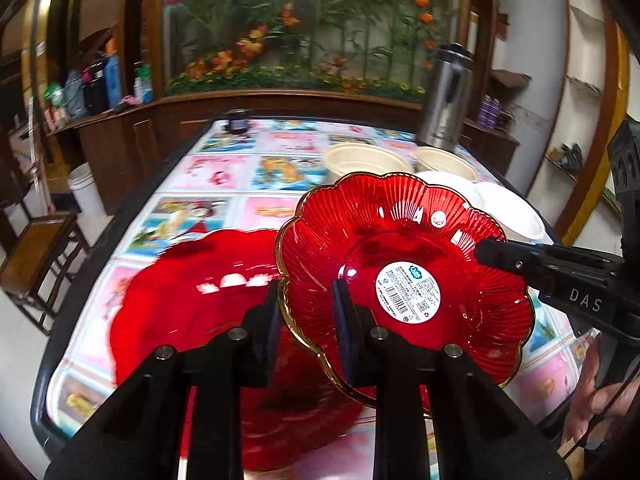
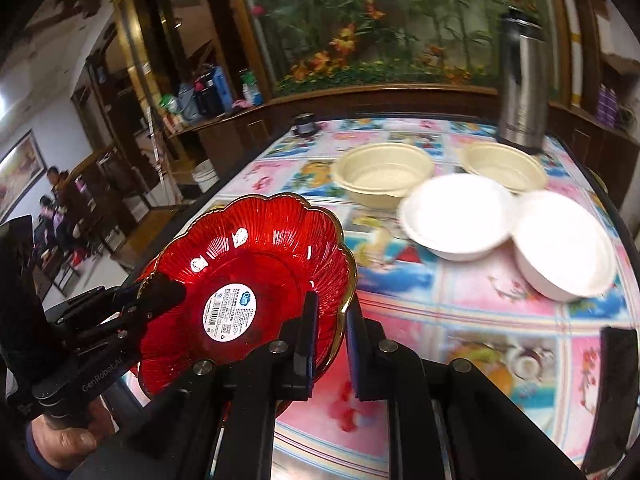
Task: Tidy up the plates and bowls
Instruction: 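Lift the small red plate with the left gripper over the large red plate, then lower the small red plate onto the large red plate and open the left gripper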
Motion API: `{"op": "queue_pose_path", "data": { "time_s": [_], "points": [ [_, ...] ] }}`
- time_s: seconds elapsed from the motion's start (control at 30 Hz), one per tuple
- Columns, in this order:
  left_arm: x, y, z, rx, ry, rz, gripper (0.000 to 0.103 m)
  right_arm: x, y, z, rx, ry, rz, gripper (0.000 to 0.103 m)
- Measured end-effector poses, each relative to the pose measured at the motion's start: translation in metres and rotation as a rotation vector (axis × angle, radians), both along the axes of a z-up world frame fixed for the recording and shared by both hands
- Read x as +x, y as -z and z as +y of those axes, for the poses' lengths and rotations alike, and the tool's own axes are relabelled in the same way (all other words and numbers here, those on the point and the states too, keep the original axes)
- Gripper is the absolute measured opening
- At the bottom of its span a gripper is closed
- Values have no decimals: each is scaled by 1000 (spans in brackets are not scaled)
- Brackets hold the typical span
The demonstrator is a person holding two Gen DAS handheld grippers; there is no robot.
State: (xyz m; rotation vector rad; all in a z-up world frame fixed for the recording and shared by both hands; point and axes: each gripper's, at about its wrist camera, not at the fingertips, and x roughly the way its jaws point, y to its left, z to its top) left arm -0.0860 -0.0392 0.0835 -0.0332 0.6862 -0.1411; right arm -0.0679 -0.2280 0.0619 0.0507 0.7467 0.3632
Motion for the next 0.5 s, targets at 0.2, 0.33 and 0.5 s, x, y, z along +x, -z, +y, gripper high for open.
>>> {"op": "queue_pose_path", "data": {
  "time_s": [0.2, 0.33, 0.5],
  "points": [
    [0, 11, 37, -15, -88, 29, 21, 9, 1, 52, -49, -81, -13, 14],
    [2, 21, 56, -17, -133, 59, 21, 18, 12, 81, -80, -127, 6, 14],
    [3, 31, 70, -23, -166, 85, 21, 24, 26, 102, -109, -160, 37, 14]
  ]
}}
